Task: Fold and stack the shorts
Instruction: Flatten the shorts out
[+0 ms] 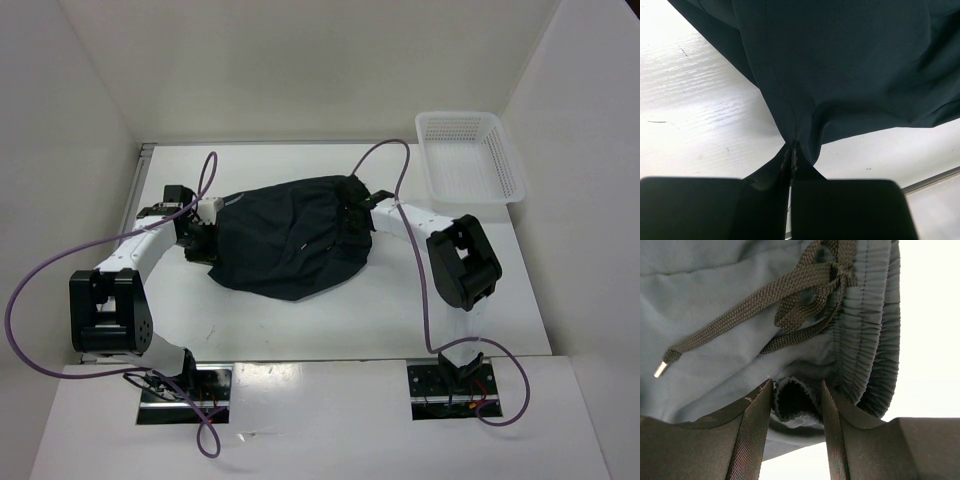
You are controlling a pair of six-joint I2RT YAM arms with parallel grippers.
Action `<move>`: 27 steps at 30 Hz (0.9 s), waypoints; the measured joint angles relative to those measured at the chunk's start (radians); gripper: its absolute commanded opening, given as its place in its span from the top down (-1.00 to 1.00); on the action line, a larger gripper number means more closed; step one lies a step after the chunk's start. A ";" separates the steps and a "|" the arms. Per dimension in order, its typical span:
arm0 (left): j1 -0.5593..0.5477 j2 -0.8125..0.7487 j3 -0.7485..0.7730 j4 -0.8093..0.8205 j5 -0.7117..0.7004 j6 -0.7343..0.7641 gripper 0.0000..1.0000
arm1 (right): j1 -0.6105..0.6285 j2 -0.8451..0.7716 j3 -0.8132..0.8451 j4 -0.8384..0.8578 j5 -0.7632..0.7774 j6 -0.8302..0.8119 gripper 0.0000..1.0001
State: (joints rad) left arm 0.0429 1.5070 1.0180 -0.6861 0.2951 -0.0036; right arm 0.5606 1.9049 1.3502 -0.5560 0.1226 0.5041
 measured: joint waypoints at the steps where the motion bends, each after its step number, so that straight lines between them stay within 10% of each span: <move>1: 0.000 0.000 0.000 0.000 0.000 0.000 1.00 | 0.000 0.000 -0.003 -0.003 -0.007 0.000 0.03; 8: 0.000 0.000 0.000 0.000 -0.001 0.000 1.00 | 0.000 -0.001 -0.013 -0.006 -0.034 -0.025 0.99; 21: 0.028 0.000 0.017 0.000 0.001 0.000 1.00 | -0.023 -0.147 -0.070 -0.023 -0.136 -0.071 0.99; 27: 0.066 0.171 0.477 -0.061 0.042 0.000 1.00 | -0.142 0.008 0.441 -0.073 -0.209 -0.139 0.99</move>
State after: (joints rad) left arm 0.1085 1.6783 1.4952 -0.7467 0.3374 -0.0036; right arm 0.4187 1.9133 1.7912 -0.6289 -0.0860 0.3653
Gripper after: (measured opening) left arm 0.004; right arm 0.023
